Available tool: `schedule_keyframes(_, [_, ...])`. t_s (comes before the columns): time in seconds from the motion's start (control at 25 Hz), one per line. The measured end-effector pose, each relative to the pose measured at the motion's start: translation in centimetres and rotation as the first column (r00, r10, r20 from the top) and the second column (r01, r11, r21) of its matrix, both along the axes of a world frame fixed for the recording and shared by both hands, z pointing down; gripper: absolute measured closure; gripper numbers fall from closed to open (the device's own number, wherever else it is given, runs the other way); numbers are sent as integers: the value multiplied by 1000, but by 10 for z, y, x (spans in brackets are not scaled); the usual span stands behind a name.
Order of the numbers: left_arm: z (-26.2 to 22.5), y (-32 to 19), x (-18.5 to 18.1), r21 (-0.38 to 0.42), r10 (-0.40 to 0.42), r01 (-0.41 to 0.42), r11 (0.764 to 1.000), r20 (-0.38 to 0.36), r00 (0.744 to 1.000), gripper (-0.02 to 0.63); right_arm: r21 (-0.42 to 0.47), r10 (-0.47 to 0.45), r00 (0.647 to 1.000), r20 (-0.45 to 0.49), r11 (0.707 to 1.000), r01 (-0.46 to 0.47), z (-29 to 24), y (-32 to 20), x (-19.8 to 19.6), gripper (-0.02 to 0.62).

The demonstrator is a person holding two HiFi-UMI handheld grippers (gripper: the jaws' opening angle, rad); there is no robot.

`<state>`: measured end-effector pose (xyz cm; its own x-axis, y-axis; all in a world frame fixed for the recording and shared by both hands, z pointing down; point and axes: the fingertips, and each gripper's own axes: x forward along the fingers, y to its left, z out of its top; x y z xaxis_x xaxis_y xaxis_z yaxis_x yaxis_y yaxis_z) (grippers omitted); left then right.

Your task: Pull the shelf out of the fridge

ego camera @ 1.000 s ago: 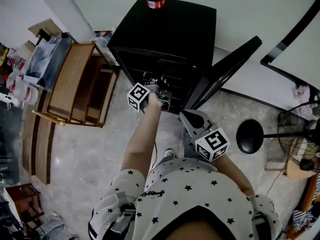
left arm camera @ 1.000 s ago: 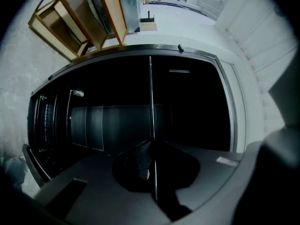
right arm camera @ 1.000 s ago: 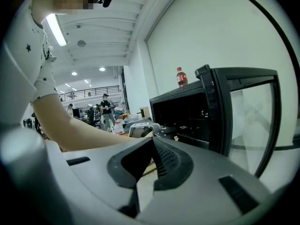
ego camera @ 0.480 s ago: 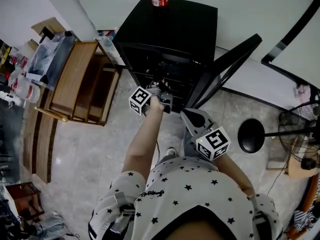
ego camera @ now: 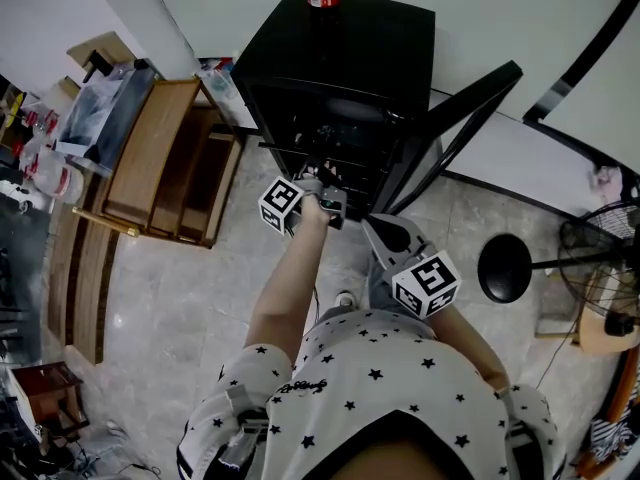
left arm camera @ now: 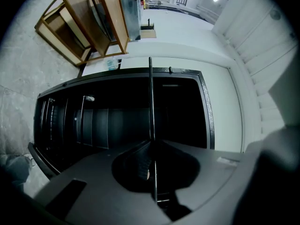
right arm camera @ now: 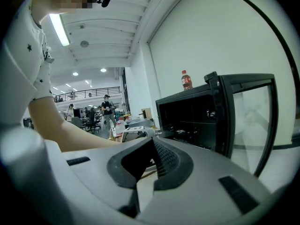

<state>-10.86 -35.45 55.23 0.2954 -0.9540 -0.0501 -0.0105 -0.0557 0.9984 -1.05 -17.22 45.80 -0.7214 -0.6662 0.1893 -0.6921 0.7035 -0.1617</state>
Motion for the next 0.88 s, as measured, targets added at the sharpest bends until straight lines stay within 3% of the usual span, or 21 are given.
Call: schedule_keyframes(0.88, [0,37,-7,-4,-20,20,1000,-8,1000,574,27,-8,1000,12,1000,8,-7,14,-10,601])
